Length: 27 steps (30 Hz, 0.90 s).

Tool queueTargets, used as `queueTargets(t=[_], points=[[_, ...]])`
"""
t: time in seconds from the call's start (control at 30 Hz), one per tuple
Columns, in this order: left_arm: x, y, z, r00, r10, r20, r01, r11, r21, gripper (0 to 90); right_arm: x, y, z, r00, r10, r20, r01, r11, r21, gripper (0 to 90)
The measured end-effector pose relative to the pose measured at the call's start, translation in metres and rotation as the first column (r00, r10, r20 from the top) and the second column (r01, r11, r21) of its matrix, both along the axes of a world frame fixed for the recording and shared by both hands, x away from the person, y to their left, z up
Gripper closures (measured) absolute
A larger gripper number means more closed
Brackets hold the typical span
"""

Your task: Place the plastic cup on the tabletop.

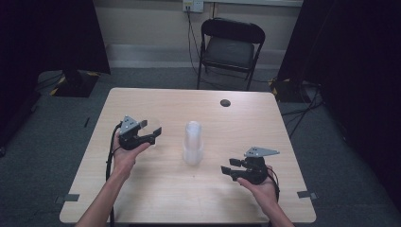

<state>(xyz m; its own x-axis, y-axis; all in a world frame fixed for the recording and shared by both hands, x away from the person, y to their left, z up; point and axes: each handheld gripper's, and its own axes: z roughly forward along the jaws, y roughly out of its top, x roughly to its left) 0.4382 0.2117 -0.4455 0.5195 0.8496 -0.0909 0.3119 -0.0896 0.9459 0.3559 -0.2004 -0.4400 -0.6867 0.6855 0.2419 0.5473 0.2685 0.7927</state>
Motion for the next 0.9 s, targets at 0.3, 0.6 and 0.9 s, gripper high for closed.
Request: queueTargets(t=[0.3, 0.6, 0.9], points=[[0.011, -0.002, -0.012, 0.9995, 0.031, 0.001, -0.031, 0.9993, 0.021, 28.1, 0.000, 0.000, -0.003, 1.0000, -0.005, -0.001, 0.005, 1.000, -0.008, 46.4], [0.019, -0.006, -0.025, 0.9998, 0.012, -0.017, -0.011, 0.9994, 0.032, 27.6, 0.002, 0.003, -0.005, 1.0000, -0.002, -0.006, 0.002, 1.000, -0.020, 46.4], [0.018, -0.009, -0.030, 0.9967, -0.026, -0.076, 0.030, 0.9982, 0.051, 27.6, -0.003, 0.003, -0.005, 1.0000, 0.004, -0.007, -0.004, 1.000, -0.027, 46.5]])
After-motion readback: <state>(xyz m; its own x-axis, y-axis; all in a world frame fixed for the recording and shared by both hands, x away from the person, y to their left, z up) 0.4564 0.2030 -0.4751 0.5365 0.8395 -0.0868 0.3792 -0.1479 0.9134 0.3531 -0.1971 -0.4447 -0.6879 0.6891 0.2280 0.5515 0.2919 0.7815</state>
